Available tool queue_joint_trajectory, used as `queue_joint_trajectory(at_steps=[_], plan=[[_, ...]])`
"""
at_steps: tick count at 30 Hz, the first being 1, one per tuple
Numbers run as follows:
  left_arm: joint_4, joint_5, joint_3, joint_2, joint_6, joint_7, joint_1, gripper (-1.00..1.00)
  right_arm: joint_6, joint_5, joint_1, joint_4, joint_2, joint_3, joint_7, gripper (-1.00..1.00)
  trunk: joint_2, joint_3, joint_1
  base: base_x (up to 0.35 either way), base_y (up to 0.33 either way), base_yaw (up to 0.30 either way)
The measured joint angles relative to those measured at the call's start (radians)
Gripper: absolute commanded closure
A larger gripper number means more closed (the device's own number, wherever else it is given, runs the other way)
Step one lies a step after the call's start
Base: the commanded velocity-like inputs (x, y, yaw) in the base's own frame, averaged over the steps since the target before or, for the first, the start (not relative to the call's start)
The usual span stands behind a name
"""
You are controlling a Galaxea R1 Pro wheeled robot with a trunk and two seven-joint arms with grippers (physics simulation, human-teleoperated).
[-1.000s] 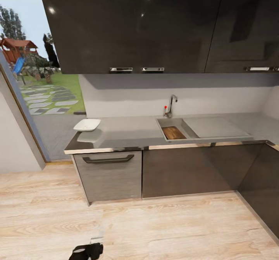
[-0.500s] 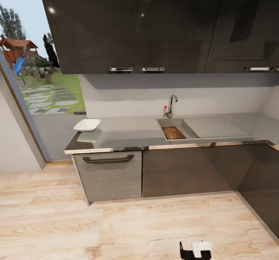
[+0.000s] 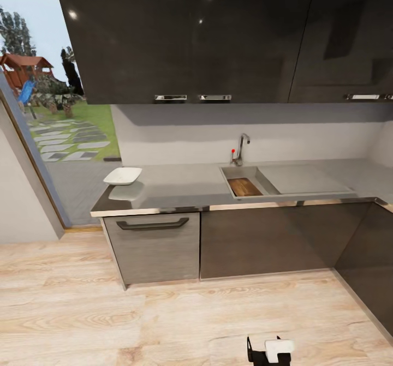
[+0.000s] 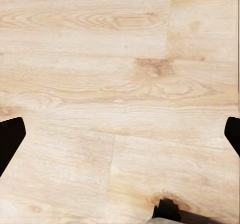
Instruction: In the kitchen, take the Vidalia onion out of the sink, dice it on the chopping board with the paring knife, put the diced onion into the bowl on the countertop, then place both the paring knife and the chopping board into the sink.
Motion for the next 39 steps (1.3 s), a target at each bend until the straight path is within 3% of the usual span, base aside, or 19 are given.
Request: queue_joint_trajectory(at_steps=[39], plan=[[0.023, 0.000, 0.000, -0.018, 0.000, -0.002, 0.000, -1.00, -0.016, 0.000, 0.000, 0.010, 0.000, 0.000, 0.000, -1.00, 0.000, 0.056, 0.000, 0.000, 0.000, 0.000]])
